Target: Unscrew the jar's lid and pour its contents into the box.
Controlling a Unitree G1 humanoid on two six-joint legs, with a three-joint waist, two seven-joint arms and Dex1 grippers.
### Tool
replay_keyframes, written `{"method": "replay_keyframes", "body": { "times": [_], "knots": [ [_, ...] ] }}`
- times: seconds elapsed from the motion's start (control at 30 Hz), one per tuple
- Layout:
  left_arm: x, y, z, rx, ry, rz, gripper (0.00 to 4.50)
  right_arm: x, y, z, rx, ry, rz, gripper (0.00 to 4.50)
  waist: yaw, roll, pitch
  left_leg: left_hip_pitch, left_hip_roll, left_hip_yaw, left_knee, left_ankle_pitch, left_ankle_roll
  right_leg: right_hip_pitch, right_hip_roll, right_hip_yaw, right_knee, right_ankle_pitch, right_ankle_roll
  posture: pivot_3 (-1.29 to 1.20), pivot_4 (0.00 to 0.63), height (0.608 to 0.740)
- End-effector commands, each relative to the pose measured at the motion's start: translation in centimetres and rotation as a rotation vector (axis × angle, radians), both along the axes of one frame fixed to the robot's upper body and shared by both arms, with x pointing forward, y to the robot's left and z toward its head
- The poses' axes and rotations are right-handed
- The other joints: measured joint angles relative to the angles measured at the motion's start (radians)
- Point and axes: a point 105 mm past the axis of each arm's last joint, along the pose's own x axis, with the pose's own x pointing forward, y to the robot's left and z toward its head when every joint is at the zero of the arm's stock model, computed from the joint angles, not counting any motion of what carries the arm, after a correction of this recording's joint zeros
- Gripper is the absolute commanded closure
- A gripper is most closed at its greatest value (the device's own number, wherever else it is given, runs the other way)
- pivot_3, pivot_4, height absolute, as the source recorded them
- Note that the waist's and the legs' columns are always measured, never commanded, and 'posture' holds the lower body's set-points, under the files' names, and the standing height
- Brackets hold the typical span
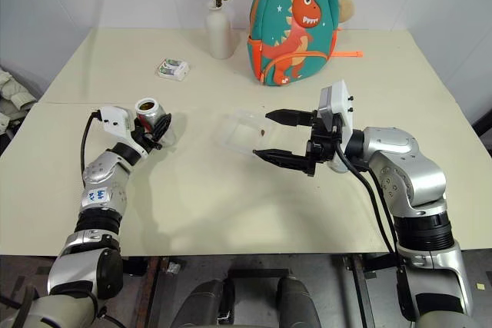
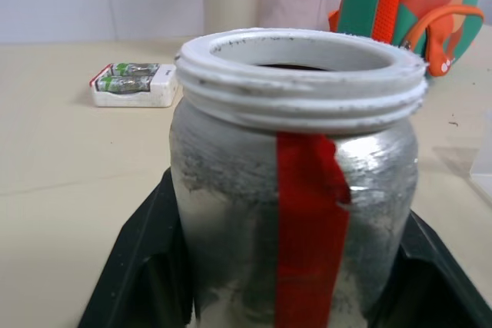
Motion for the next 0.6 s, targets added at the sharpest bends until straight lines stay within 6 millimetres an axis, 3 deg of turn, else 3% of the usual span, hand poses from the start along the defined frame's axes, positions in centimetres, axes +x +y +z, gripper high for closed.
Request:
{"method": "replay_keyframes", "body": {
  "times": [0.03, 0.13, 0.3, 0.5, 0.6],
  "knots": [
    [-0.2, 1.2, -0.1, 0.038, 0.006, 0.046, 0.85, -0.7, -0.3, 1.3, 0.021, -0.045, 0.015, 0.0, 0.0, 0.0, 0.0, 0.0, 0.0, 0.0, 0.0, 0.0, 0.0, 0.0, 0.0, 0.0, 0.0, 0.0, 0.0, 0.0, 0.15, 0.74],
    [-0.5, 1.2, -0.1, 0.065, 0.014, 0.035, 0.02, -0.9, -0.2, 1.3, 0.022, -0.043, 0.02, 0.0, 0.001, 0.0, 0.0, 0.0, 0.0, 0.0, 0.0, 0.0, 0.0, 0.0, 0.0, 0.0, 0.0, 0.0, 0.0, 0.0, 0.15, 0.74],
    [-2.2, 2.1, -0.3, 0.178, 0.022, 0.045, 0.02, -1.2, -0.3, 1.0, 0.02, -0.037, 0.024, 0.0, -0.003, 0.0, 0.0, 0.0, 0.0, 0.0, -0.001, 0.0, 0.0, 0.0, -0.001, 0.0, -0.001, 0.0, 0.0, 0.0, 0.15, 0.74],
    [-6.9, 2.9, -0.2, 0.284, 0.058, -0.022, 0.02, -1.8, -1.1, 0.4, -0.006, -0.021, 0.011, 0.0, -0.01, 0.0, 0.0, 0.0, 0.0, 0.0, -0.01, 0.0, -0.001, -0.001, -0.003, 0.005, -0.006, 0.0, -0.002, 0.0, 0.15, 0.74],
    [-9.2, 3.7, 1.0, 0.359, 0.06, -0.08, 0.02, -2.0, -1.6, 0.3, -0.022, -0.019, -0.002, 0.0, -0.015, 0.0, 0.0, 0.001, 0.0, -0.001, -0.014, 0.0, -0.002, -0.002, -0.004, 0.005, -0.008, -0.001, -0.003, 0.0, 0.15, 0.74]
  ]
}}
